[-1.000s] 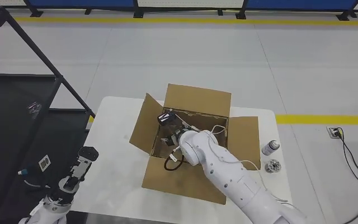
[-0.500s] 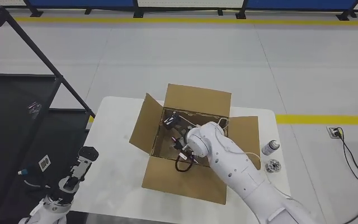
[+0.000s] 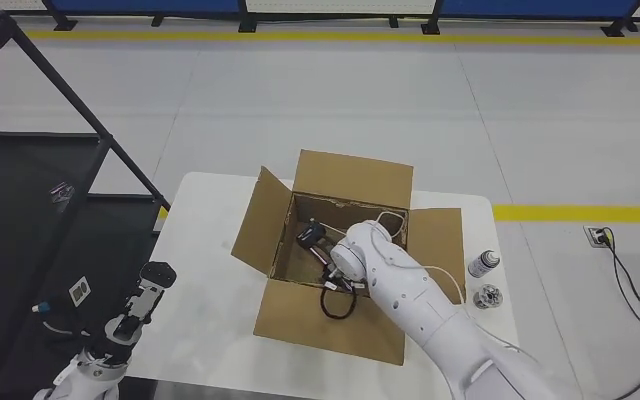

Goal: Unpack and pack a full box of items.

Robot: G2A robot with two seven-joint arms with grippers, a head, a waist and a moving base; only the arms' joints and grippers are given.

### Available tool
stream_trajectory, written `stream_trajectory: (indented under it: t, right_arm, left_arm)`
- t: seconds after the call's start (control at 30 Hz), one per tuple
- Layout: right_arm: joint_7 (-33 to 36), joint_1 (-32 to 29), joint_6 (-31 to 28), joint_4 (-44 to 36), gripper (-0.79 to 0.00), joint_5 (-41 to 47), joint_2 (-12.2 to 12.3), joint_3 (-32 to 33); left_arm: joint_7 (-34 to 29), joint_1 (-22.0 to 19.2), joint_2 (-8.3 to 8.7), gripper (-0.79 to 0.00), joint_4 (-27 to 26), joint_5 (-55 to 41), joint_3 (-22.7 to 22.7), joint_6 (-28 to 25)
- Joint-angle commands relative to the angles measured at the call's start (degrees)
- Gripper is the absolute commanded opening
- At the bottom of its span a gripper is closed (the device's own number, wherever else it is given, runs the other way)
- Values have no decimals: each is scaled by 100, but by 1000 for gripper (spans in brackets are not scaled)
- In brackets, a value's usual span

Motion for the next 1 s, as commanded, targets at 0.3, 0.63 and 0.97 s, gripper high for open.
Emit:
stream_trajectory:
  t: [0.3,0.63,0.97]
  right_arm:
    - [-326,223,-85,935,-480,187,-314,-135]
    - [-515,327,87,1531,-514,168,-604,-271]
    - [-751,492,192,1910,-785,187,-760,-242]
  left_arm:
    - [0,0,0,0,0,0,0,0]
    - [0,0,0,0,0,0,0,0]
    - [0,0,0,0,0,0,0,0]
